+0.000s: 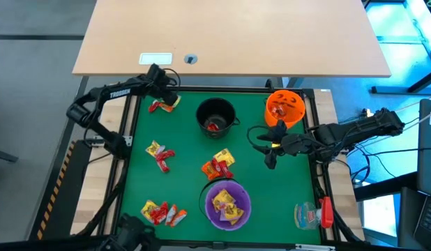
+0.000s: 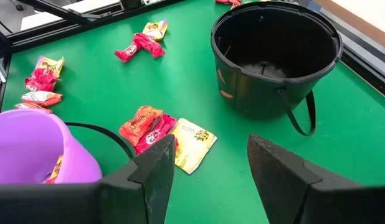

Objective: Sort candy
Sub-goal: Put the yellow candy into the purple bucket

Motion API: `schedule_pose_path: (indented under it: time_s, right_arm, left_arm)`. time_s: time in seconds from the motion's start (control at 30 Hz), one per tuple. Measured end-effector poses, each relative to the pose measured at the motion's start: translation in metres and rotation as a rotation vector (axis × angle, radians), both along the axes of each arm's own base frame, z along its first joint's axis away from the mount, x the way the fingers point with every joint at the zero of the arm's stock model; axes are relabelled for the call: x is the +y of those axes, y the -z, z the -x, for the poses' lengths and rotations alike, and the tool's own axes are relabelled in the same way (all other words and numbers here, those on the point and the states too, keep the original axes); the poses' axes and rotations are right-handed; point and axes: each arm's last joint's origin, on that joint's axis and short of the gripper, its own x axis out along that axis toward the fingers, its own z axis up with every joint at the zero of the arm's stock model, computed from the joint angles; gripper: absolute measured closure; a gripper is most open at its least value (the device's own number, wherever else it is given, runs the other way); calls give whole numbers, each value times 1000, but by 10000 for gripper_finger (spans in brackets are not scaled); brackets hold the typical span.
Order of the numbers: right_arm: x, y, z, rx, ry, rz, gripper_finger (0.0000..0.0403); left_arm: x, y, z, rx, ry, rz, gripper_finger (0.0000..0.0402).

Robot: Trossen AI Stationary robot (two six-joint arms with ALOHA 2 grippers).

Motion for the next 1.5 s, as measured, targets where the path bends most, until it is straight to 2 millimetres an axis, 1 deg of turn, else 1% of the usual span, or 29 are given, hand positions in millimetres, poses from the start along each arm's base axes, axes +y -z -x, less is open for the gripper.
schedule_pose_path:
  time_s: [0.1, 0.4, 0.7, 0.9, 1.1, 1.2, 1.33, 1.5]
  right_arm:
    - [0, 0, 0, -1, 2, 0, 205]
    - [-1, 0, 0, -5, 7, 3, 205]
    - [0, 1, -1, -1, 14, 10, 205]
    - [-1, 1, -1, -3, 17, 6, 205]
    - [-1, 1, -1, -6, 26, -5, 205]
    - [-1, 1, -1, -6, 26, -6, 205]
    - [-1, 0, -1, -11, 31, -10, 205]
    - [0, -3, -4, -51, 30, -24, 205]
  left_arm:
    - [-1, 1, -1, 2, 28, 6, 197]
    - [-1, 0, -2, -3, 28, 4, 196]
    - [-3, 0, -6, 38, 72, -24, 192]
    - [-1, 0, -3, 83, 57, -53, 190]
    - [6, 0, 10, 6, 20, -2, 161]
    - [8, 1, 12, -28, 5, 16, 142]
    - [11, 12, 10, -21, -8, 49, 125]
    - [13, 37, 4, -5, -33, 144, 120]
